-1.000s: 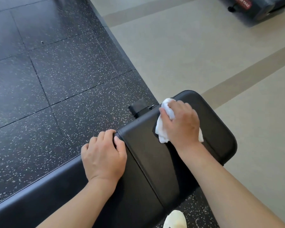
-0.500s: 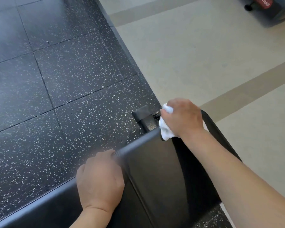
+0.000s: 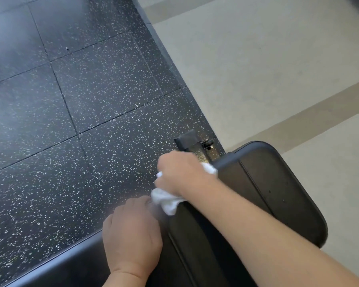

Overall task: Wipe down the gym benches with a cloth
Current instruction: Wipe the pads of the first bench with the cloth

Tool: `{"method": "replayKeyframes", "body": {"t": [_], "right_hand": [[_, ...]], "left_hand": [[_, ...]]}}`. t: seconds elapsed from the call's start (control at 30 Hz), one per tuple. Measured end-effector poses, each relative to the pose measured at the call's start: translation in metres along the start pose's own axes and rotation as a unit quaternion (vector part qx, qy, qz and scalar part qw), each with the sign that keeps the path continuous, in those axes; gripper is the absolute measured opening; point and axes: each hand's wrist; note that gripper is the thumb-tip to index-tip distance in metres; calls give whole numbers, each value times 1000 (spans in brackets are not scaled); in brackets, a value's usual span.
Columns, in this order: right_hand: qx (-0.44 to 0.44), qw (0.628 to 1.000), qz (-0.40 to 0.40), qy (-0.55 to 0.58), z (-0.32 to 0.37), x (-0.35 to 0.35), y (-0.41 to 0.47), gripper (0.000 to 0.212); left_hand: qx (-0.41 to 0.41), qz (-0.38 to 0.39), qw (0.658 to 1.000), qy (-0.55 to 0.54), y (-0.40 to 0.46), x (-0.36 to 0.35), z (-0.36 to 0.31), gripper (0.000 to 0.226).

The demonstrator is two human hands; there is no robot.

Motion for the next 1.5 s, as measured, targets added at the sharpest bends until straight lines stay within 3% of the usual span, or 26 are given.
{"method": "replayKeyframes", "body": {"t": [0.07,0.2,0.3,0.37,0.47,0.6,0.7,0.8,0.83,0.9,0.93,1.1,1.27,1.5], "right_hand": [[-26,998,20,-46,-41,23,-8,24],[-95,988,6,-125,-94,52,-13,52],[-154,984,40,-79,-79,50,-2,37],[-109,991,54,-59,-50,30,7,23],[-21,998,56,-8,13,-10,14,21],[-20,998,55,29,41,-28,15,21],[-24,1000,9,15,12,-16,5,22],[10,993,-71,-95,-41,3,-22,27],[20,983,-140,-115,-61,8,-38,30],[8,953,-299,-40,-87,6,-80,33],[8,940,-341,-9,-90,0,-103,33],[28,922,-385,-29,-63,-53,-164,33],[-28,898,-439,-22,-36,-47,-107,25],[-135,896,-423,6,-15,-39,-77,26]], "left_hand": [[-1,11,1000,-3,0,0,0,39],[-1,42,999,-16,2,1,2,41],[-1,47,999,-17,2,1,3,42],[1,43,999,-20,2,2,3,41],[0,32,999,-18,2,1,2,31],[3,13,1000,-10,1,-1,1,20],[-4,13,1000,-4,-1,-3,2,19],[-1,18,1000,3,-1,-3,2,30],[-1,17,1000,4,-1,-3,2,30],[0,14,1000,4,-1,-4,3,30],[1,14,1000,4,-1,-4,3,30],[11,32,999,-1,1,-2,0,30],[26,58,998,-3,4,2,-5,43],[26,70,997,12,2,3,-6,62]]}}
Point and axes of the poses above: each hand's wrist, its own y-axis towards the middle knuckle, its own x-axis out of the back of the hand, z = x × y, and after that the axes turned 7 degrees about -z, right-handed
